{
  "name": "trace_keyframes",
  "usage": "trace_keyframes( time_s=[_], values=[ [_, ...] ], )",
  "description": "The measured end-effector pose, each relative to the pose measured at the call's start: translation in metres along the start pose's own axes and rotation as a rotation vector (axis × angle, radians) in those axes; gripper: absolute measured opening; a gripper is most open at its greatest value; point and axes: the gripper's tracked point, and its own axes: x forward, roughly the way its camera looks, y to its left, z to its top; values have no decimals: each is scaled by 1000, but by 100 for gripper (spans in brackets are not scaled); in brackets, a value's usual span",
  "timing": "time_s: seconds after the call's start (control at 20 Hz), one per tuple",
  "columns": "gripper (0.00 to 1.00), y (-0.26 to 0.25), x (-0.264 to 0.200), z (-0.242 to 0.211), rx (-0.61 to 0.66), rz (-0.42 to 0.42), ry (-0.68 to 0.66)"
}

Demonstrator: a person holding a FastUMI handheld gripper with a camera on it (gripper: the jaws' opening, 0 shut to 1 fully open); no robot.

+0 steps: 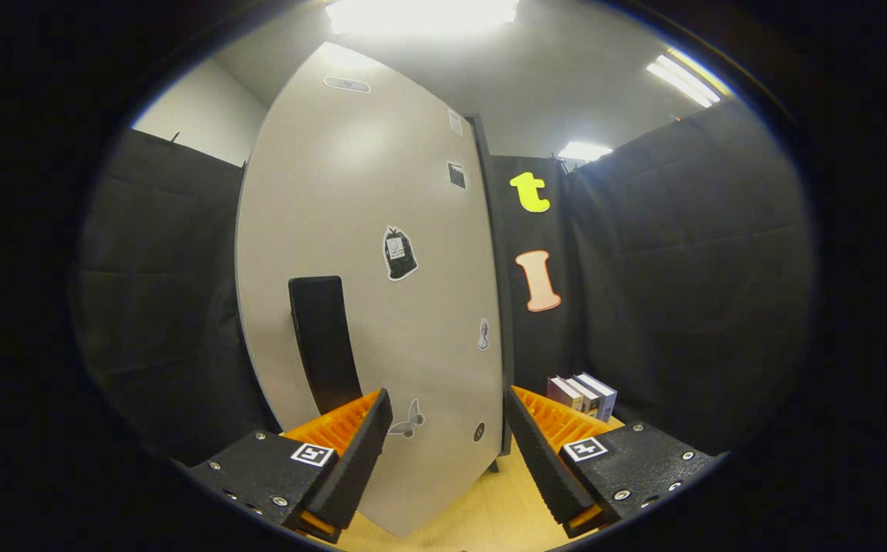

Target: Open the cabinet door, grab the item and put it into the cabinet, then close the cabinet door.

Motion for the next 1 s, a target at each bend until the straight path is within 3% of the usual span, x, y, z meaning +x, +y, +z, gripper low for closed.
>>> trace_keyframes(
  time_s=[0.6, 1.0],
  values=[
    [93, 92, 64, -15, 49, 157, 44],
    [94, 77, 46, -14, 11, 121, 24]
  ],
)
